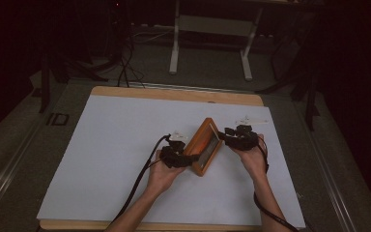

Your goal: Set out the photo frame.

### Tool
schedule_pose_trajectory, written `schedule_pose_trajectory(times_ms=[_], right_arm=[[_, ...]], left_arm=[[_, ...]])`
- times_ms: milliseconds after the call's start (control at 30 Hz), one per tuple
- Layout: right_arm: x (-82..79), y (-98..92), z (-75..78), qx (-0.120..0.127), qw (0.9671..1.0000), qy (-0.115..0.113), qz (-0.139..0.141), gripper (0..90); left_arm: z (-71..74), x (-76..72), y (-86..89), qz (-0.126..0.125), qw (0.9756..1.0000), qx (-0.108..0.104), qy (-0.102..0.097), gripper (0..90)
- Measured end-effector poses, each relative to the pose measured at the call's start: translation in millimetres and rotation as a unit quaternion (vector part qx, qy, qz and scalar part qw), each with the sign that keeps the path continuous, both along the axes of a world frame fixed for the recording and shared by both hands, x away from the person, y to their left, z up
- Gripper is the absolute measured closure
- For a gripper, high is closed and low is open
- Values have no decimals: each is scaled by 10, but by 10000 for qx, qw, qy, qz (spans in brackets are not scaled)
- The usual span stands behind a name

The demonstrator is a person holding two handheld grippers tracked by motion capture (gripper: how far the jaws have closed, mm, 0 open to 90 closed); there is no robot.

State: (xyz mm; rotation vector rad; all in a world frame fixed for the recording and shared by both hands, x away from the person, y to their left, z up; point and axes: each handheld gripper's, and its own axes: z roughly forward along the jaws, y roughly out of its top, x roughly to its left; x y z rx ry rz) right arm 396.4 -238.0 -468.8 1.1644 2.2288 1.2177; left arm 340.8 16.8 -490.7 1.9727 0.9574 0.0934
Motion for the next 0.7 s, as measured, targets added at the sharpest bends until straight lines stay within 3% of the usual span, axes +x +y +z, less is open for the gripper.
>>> schedule_pose_trajectory(times_ms=[300,700], right_arm=[[-76,-106,39,-41,9999,-105,21,549],[-187,-276,56,-344,9991,-192,175,539]], left_arm=[[28,-10,-83,6,10000,25,-78,647],[52,-44,-146,-65,9997,90,-222,664]])
